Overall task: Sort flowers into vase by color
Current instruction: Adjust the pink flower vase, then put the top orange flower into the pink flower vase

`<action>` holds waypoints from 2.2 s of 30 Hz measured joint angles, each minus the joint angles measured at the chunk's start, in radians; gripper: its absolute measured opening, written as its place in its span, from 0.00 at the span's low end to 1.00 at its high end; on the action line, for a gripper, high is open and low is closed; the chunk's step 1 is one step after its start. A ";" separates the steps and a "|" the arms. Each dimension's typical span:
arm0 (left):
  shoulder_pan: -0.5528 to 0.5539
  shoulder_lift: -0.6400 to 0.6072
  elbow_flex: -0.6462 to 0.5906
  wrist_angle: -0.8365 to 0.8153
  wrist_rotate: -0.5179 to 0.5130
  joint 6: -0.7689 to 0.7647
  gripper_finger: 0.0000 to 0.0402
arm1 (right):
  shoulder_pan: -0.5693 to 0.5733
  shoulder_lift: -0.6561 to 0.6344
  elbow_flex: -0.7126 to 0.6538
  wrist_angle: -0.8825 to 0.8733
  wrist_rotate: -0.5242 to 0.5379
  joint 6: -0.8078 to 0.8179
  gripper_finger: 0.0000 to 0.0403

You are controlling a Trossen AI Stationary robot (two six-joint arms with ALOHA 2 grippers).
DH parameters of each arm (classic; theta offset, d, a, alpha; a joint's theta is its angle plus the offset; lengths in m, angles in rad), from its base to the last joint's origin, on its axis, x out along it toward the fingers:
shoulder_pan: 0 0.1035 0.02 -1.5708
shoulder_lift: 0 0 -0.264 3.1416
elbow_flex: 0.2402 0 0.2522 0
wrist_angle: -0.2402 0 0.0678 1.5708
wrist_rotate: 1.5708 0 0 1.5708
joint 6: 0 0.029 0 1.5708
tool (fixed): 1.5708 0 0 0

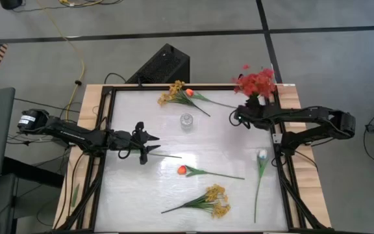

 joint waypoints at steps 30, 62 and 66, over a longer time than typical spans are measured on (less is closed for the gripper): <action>0.000 0.002 0.000 -0.029 -0.007 0.028 0.36 | 0.458 0.056 0.009 0.629 -0.407 -0.165 0.06; 0.000 0.002 0.000 -0.036 -0.008 0.016 0.36 | -0.680 0.557 1.094 0.394 -0.910 -0.508 0.06; 0.000 0.002 0.000 -0.034 -0.014 0.021 0.36 | -0.697 0.666 1.094 0.378 -0.946 -0.487 0.06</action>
